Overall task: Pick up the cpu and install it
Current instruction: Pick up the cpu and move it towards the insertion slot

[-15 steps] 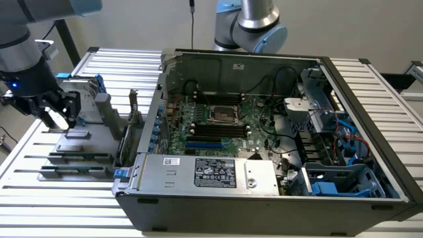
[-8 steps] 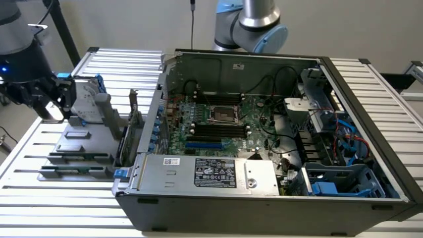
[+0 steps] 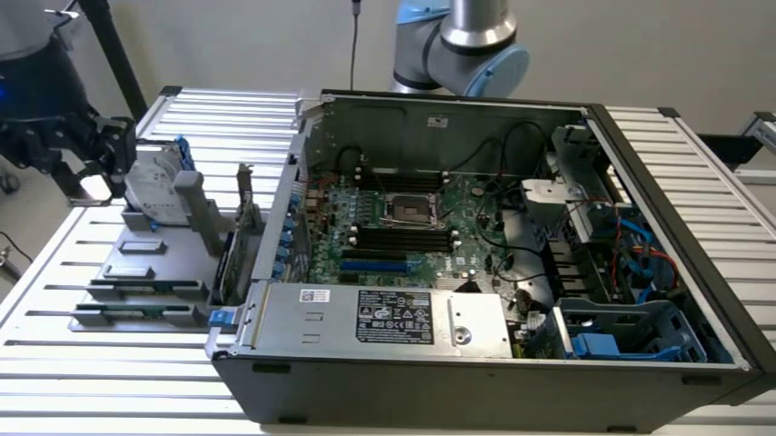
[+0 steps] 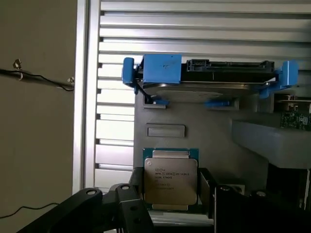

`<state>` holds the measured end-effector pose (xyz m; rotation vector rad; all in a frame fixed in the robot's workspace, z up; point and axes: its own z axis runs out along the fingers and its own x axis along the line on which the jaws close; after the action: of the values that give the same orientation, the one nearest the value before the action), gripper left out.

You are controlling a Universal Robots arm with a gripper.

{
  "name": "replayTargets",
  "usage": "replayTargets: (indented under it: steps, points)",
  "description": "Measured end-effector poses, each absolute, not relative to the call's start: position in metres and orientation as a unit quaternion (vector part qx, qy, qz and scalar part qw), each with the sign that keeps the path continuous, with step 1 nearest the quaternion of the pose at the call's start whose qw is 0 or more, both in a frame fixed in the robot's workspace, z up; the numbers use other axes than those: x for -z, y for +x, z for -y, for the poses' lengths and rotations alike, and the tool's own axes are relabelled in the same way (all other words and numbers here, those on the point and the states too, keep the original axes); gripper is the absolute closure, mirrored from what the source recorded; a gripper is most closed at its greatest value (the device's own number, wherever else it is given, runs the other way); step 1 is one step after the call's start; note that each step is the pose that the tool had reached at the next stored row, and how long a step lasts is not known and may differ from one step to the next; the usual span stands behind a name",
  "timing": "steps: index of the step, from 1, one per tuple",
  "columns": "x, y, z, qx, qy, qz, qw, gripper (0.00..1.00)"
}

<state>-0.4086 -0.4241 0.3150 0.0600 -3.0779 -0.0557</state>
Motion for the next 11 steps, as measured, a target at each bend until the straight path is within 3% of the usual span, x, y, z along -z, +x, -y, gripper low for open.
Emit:
replayTargets:
  steps: [11]
  points:
    - [-0.364,-0.381,0.424,0.02,0.028,0.999,0.04,0.45]
